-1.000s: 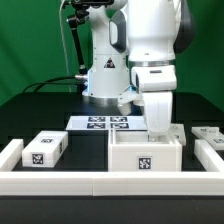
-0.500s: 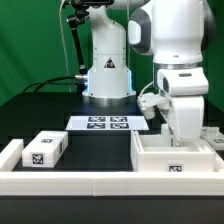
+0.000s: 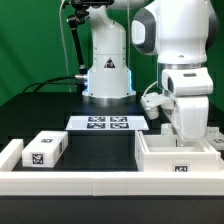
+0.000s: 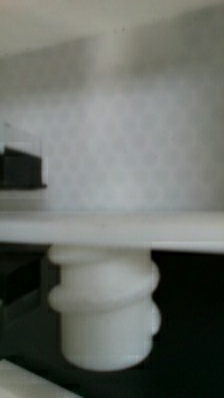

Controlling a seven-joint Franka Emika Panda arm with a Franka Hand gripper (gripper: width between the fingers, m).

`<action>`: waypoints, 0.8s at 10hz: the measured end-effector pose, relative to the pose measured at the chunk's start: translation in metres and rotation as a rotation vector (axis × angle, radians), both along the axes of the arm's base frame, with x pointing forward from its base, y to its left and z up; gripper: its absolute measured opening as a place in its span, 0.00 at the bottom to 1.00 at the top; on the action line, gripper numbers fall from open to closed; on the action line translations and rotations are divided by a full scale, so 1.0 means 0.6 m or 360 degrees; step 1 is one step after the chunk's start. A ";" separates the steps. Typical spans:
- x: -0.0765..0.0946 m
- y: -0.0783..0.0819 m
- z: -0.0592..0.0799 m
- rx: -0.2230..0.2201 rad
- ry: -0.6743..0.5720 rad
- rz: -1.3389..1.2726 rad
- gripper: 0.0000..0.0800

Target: Assemble cabinet

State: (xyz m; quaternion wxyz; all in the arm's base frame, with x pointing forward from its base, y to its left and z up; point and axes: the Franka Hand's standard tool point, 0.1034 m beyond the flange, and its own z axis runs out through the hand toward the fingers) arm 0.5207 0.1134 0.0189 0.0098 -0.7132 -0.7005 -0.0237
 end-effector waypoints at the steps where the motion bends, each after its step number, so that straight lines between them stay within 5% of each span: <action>1: 0.001 -0.001 0.006 0.0023 -0.0065 -0.0074 0.44; 2: -0.005 0.004 0.014 0.0022 -0.0067 -0.0083 0.44; 4: -0.008 0.013 0.044 0.0017 -0.0086 -0.0061 0.86; 5: -0.017 0.015 0.060 0.0013 -0.0096 -0.0054 0.86; 6: -0.033 0.025 0.074 0.0016 -0.0103 -0.0075 0.97; 8: -0.063 0.063 0.084 0.0051 -0.0126 -0.0121 0.99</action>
Offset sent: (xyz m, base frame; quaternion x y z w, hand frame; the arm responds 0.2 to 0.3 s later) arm -0.0204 0.0095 0.0351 0.0192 -0.0038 -0.0015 0.9998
